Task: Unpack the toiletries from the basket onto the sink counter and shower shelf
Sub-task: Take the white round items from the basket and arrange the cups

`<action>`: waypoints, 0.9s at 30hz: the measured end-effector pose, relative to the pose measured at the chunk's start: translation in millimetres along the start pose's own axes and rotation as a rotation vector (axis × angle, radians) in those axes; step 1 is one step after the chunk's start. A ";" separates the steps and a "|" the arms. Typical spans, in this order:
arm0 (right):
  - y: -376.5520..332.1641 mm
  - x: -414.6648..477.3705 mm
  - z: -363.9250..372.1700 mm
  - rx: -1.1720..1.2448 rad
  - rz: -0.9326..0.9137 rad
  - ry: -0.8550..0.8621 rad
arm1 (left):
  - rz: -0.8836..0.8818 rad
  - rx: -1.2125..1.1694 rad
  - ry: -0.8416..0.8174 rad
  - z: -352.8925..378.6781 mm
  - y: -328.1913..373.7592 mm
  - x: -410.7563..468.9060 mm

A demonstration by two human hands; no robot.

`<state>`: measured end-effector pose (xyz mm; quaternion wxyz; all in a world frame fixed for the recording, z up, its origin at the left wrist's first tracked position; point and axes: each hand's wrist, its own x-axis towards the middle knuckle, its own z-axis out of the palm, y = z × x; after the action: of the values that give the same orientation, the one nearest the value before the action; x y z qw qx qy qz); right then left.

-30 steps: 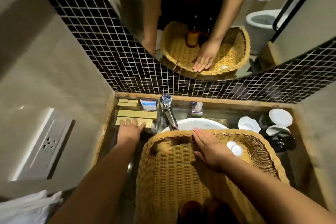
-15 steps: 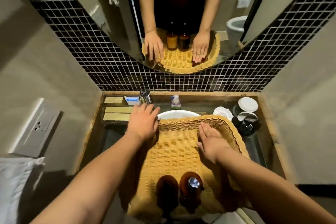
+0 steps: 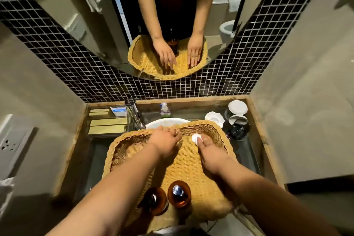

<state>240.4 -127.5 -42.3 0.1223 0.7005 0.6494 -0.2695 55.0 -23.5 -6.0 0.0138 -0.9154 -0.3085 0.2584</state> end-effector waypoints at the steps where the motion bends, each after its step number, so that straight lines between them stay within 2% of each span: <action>1: -1.4 -0.5 4.2 -0.006 0.007 -0.004 | 0.005 -0.005 -0.036 3.1 3.1 4.9; 4: -5.1 4.3 15.9 0.005 0.036 -0.036 | 0.063 0.000 -0.116 13.1 10.9 21.5; 8: -9.3 14.9 23.8 0.111 0.086 -0.107 | 0.153 -0.017 -0.104 17.9 17.7 41.0; 11: -8.5 24.3 30.5 0.149 0.104 -0.004 | 0.219 -0.045 -0.114 21.9 25.3 57.5; 17: -5.0 42.8 43.5 0.237 0.170 0.099 | 0.253 -0.140 -0.048 28.6 35.5 82.7; 21: -3.1 37.8 49.9 0.211 0.158 0.129 | 0.262 -0.219 0.000 32.9 37.9 88.5; 27: -7.5 33.9 60.1 0.130 0.159 0.078 | 0.271 -0.274 0.129 25.6 33.2 69.4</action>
<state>220.3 -129.3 -108.8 0.0723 0.7663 0.5770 -0.2733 108.1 -14.1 -66.5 -0.1263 -0.9565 -0.2132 0.1541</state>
